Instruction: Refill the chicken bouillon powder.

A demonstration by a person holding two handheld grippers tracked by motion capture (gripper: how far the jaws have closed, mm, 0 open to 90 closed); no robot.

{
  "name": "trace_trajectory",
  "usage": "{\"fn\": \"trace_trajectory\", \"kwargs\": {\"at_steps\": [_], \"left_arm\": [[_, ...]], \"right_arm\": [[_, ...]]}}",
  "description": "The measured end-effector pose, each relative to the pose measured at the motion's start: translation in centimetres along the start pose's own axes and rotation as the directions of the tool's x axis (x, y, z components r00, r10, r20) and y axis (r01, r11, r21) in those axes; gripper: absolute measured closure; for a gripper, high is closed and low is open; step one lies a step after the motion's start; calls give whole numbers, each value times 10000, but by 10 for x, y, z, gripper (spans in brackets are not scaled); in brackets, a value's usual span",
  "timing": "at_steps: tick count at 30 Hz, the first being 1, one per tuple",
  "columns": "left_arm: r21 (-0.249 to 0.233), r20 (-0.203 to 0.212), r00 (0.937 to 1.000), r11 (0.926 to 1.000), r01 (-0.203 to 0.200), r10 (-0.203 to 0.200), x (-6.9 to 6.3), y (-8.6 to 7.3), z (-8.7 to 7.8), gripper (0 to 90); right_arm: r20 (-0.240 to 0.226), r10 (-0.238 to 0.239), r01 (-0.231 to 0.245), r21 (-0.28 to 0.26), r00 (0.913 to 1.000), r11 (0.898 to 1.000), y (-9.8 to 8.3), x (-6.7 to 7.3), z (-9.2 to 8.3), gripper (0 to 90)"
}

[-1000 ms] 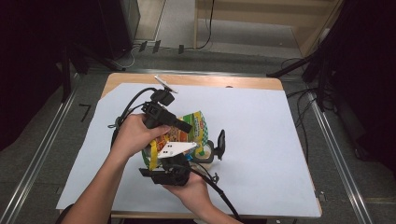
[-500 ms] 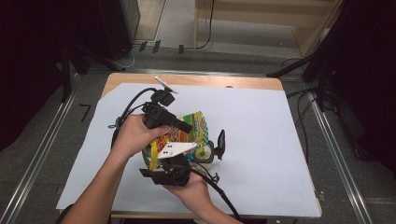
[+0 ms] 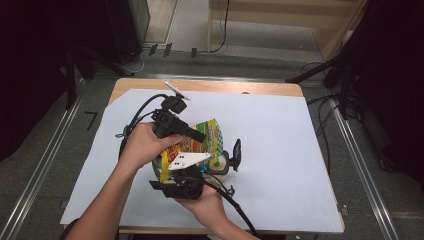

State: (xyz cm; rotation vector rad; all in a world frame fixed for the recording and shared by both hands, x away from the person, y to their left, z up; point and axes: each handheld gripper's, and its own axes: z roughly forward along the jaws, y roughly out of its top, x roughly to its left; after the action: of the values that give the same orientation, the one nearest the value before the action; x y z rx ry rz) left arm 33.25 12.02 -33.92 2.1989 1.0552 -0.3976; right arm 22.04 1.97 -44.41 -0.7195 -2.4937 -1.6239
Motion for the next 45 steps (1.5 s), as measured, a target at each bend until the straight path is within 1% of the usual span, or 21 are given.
{"fn": "trace_trajectory", "kwargs": {"at_steps": [15,18,19,24,27,38,45], "left_arm": [[27,-7,10000,10000,-41,41,0,0,-1,772],[1,6,10000,10000,-74,74,0,0,-1,773],[-55,11,10000,10000,-10,10,-1,0,-1,773],[-26,-45,10000,10000,-14,14,-1,-1,-1,773],[-91,-27,10000,10000,-15,15,-2,-1,-2,772],[-93,-46,9999,9999,-110,109,-3,-1,-4,769],[-49,-74,9999,9999,-89,88,-3,-1,-3,770]], "right_arm": [[-3,0,0,-11,10000,10000,0,0,0,680],[33,-41,41,2,10000,10000,0,0,0,680],[63,-90,90,9,9999,10000,0,0,0,680],[30,-67,67,-6,10000,10000,0,1,0,680],[50,-121,121,6,9999,9999,0,1,0,680],[163,-311,311,15,9994,9995,0,0,0,680],[152,-302,302,29,9994,9995,0,0,0,680]]}}
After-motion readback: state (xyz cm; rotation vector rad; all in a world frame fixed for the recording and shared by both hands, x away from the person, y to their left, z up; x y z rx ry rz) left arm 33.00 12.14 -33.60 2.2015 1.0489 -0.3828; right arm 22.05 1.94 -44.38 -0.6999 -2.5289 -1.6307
